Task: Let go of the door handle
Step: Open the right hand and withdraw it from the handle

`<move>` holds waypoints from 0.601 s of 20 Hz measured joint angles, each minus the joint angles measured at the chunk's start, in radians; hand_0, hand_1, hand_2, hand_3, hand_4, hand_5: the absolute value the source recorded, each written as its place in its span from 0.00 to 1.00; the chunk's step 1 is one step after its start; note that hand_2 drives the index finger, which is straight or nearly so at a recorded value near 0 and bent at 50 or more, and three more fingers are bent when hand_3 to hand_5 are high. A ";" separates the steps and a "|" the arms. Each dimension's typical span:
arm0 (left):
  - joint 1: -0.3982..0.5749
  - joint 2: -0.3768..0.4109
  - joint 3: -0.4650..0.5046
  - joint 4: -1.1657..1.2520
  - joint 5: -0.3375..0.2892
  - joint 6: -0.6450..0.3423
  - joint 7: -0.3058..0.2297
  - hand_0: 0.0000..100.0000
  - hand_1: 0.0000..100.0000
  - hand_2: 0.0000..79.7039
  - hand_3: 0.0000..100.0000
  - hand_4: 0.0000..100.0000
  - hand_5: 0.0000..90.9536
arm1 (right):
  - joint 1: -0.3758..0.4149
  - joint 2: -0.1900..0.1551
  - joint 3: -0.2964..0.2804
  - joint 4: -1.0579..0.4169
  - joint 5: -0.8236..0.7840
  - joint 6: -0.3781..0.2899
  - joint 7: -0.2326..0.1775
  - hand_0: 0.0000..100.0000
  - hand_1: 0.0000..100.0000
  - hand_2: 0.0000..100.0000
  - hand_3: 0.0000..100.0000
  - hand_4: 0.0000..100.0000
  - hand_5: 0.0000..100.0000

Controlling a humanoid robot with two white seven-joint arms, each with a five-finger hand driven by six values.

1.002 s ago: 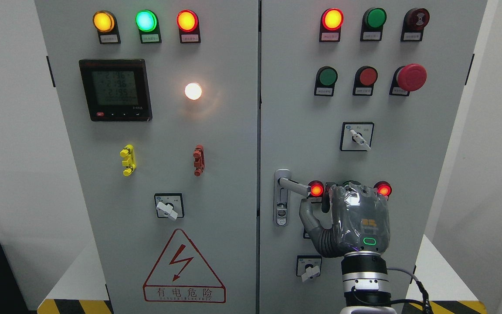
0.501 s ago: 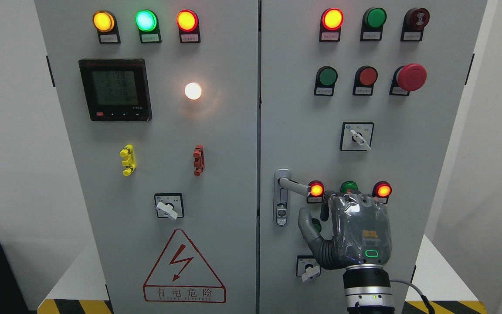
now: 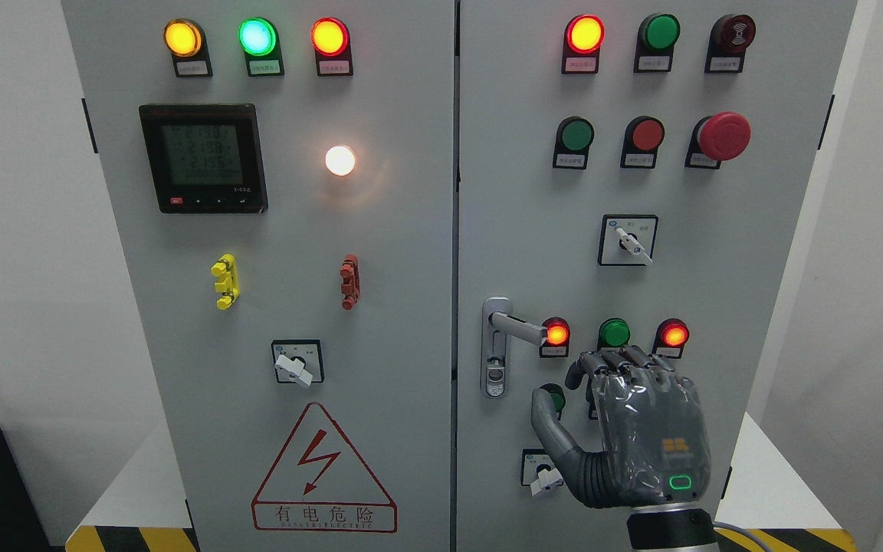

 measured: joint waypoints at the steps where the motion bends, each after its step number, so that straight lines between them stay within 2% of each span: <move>1: 0.000 0.000 0.000 0.000 0.000 0.000 0.000 0.00 0.00 0.06 0.11 0.00 0.00 | 0.005 0.000 -0.010 -0.005 -0.017 -0.019 -0.003 0.48 0.28 0.33 0.50 0.40 0.26; 2: 0.000 0.000 0.000 0.000 0.000 0.000 0.000 0.00 0.00 0.06 0.11 0.00 0.00 | 0.010 0.000 -0.019 -0.009 -0.032 -0.032 -0.004 0.47 0.27 0.29 0.44 0.35 0.21; 5: 0.000 0.000 0.000 0.000 0.000 0.000 0.000 0.00 0.00 0.06 0.11 0.00 0.00 | 0.020 0.000 -0.053 -0.020 -0.068 -0.090 -0.006 0.47 0.24 0.19 0.34 0.28 0.14; 7: 0.000 0.000 0.000 0.000 0.000 0.000 0.000 0.00 0.00 0.06 0.11 0.00 0.00 | 0.024 0.000 -0.074 -0.026 -0.099 -0.122 -0.007 0.47 0.24 0.17 0.33 0.26 0.12; 10: 0.000 0.000 0.000 0.000 0.000 0.002 0.000 0.00 0.00 0.06 0.11 0.00 0.00 | 0.029 0.000 -0.103 -0.034 -0.144 -0.147 -0.009 0.45 0.24 0.09 0.21 0.16 0.03; 12: 0.000 0.000 0.000 0.000 0.000 0.004 0.000 0.00 0.00 0.06 0.11 0.00 0.00 | 0.032 0.000 -0.123 -0.038 -0.172 -0.157 -0.011 0.45 0.24 0.08 0.17 0.14 0.00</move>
